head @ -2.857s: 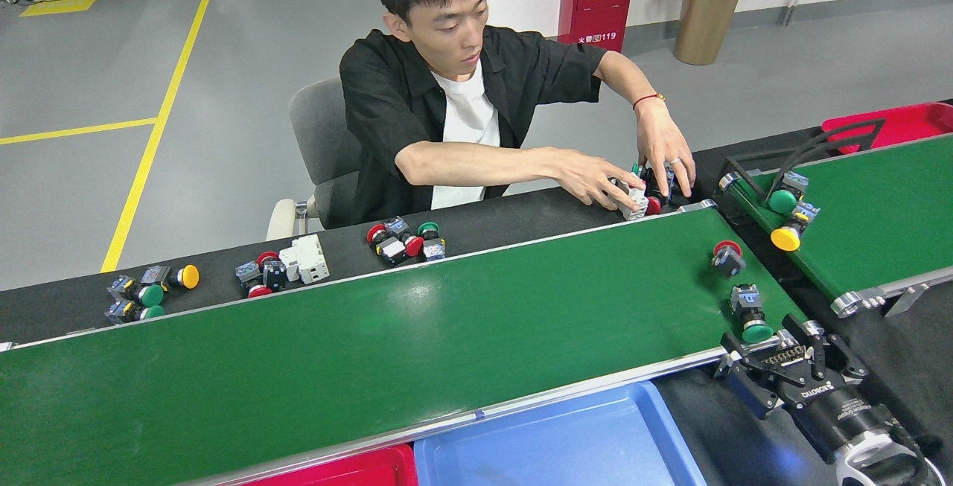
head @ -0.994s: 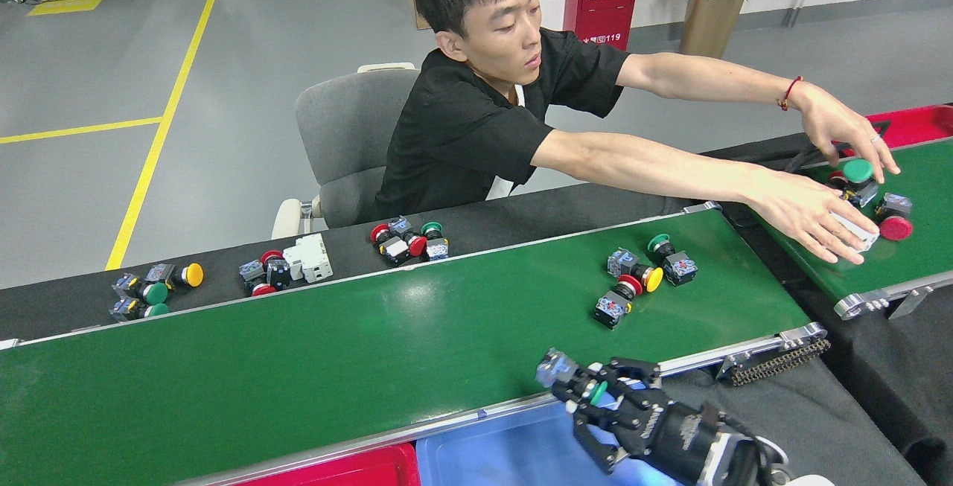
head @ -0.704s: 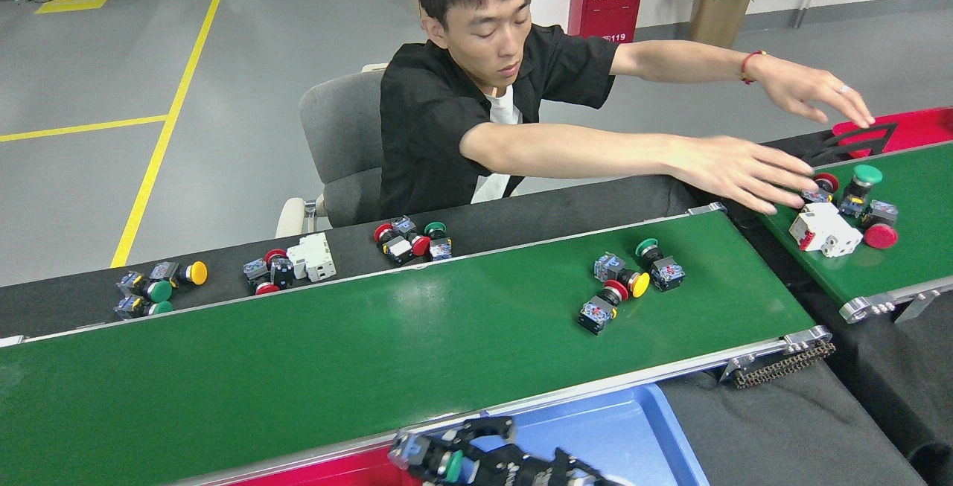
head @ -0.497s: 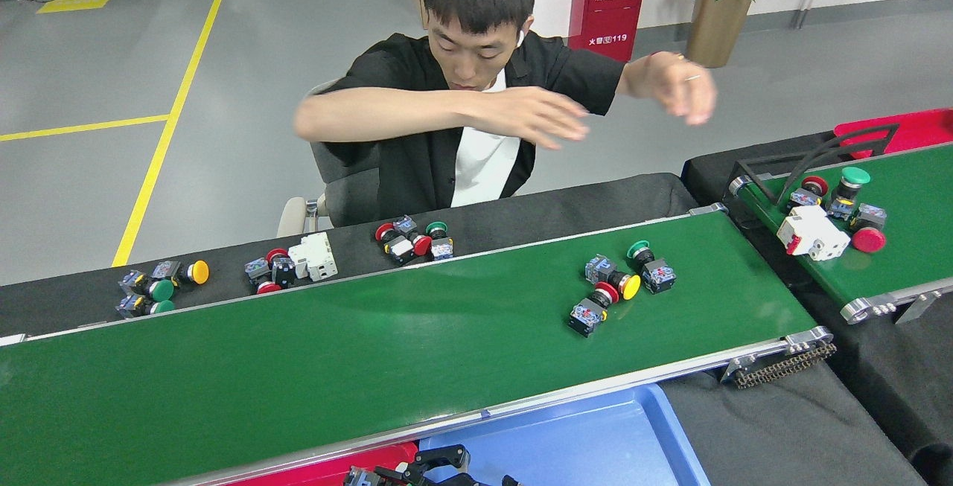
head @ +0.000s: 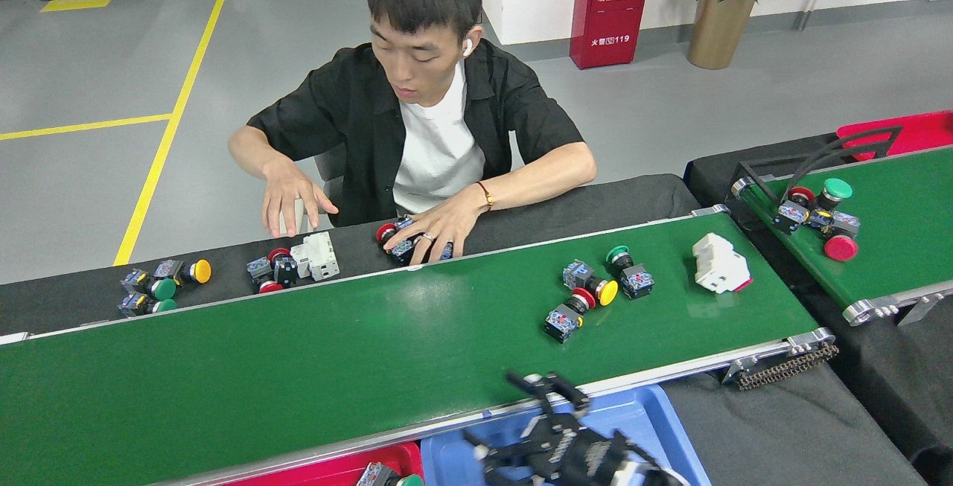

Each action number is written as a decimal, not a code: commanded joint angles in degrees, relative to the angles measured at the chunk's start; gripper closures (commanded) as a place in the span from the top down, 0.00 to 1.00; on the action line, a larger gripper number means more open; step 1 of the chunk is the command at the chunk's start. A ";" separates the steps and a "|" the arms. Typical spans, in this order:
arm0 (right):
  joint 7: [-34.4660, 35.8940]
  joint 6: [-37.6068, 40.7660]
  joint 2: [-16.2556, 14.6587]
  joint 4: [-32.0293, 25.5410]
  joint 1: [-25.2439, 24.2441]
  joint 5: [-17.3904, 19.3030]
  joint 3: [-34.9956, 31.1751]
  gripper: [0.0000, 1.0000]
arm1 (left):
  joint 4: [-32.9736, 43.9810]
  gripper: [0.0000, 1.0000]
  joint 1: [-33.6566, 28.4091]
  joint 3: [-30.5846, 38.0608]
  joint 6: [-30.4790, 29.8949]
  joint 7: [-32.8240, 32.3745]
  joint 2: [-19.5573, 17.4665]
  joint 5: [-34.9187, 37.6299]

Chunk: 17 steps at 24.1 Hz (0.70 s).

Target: Pick switch part from conveyor to tray

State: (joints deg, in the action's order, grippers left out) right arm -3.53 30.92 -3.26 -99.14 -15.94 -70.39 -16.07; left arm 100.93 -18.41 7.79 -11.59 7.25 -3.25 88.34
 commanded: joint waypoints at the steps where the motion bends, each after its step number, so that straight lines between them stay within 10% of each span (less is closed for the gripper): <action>1: 0.63 0.28 -0.35 -0.61 -1.20 1.22 -5.29 1.00 | 0.76 1.00 0.48 -0.76 -0.01 0.22 -0.53 0.26; 9: 0.01 -0.77 0.09 -0.26 -1.64 0.08 -7.14 1.00 | 0.76 1.00 0.66 -3.13 0.25 0.04 -0.44 0.26; 17: -1.31 -15.71 0.71 0.79 6.01 -5.63 12.73 1.00 | 0.76 1.00 0.66 -3.40 0.52 0.04 -0.27 0.26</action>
State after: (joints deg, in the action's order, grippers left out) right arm -4.46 19.14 -2.35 -97.87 -10.91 -75.78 -4.98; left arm 100.93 -18.14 4.37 -11.34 7.07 -3.25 88.36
